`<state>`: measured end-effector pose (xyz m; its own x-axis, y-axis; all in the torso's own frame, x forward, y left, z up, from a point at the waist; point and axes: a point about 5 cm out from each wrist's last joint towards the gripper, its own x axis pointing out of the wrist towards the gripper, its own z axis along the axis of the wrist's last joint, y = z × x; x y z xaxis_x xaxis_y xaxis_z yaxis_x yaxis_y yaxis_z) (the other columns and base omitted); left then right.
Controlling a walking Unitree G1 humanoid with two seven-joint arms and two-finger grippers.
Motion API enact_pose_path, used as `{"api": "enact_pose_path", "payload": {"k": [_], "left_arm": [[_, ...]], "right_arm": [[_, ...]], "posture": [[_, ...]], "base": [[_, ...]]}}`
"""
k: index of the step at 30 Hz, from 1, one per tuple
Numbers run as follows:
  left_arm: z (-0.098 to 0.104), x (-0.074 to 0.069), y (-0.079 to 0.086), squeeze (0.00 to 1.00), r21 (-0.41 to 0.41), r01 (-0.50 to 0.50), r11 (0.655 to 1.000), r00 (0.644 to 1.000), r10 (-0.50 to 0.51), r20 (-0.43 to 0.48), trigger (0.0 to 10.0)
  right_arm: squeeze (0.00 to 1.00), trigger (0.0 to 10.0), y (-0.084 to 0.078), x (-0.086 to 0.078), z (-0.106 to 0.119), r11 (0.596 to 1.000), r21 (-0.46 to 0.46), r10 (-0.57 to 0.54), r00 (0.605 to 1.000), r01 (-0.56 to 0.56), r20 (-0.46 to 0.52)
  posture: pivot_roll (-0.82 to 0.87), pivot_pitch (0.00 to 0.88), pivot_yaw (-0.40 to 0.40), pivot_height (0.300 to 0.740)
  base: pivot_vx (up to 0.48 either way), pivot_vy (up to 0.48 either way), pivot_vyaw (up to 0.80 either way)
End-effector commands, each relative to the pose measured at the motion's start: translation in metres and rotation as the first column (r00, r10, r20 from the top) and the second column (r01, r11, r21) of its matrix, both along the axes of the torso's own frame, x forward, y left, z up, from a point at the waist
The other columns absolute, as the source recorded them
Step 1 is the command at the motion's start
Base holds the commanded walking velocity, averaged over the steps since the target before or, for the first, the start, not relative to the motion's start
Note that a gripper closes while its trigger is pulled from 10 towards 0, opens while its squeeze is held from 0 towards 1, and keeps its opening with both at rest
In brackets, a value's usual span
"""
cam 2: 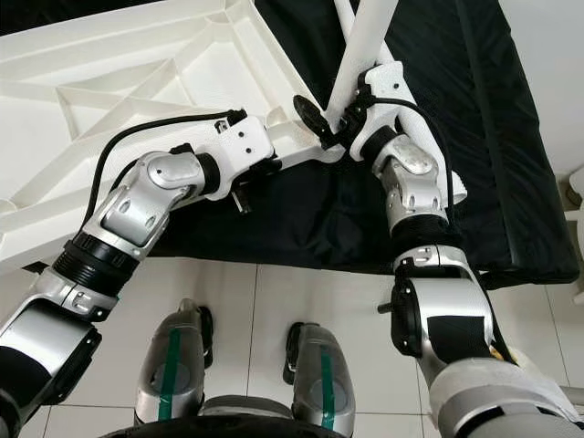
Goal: Building children table
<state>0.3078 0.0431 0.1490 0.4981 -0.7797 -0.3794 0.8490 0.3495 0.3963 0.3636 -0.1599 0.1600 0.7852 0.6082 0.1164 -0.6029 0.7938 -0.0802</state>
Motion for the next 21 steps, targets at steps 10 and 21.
{"api": "enact_pose_path", "payload": {"k": [10, 21], "left_arm": [[0.005, -0.004, -0.010, 0.00, -0.002, 0.049, 0.999, 0.998, -0.049, 0.031, 10.0], [-0.002, -0.005, -0.008, 0.81, 0.033, 0.051, 0.998, 0.999, -0.051, 0.012, 10.0]], "right_arm": [[0.00, 10.0, -0.005, 0.003, 0.003, 1.000, -0.003, -0.004, 1.000, 0.004, 0.018], [0.00, 10.0, -0.007, 0.004, 0.005, 1.000, 0.000, -0.004, 1.000, 0.004, 0.030]], "posture": [[0.07, 0.024, -0.054, 0.740], [0.06, 0.033, -0.051, 0.740]], "base": [[0.000, 0.000, 0.00], [0.000, 0.000, 0.00]]}}
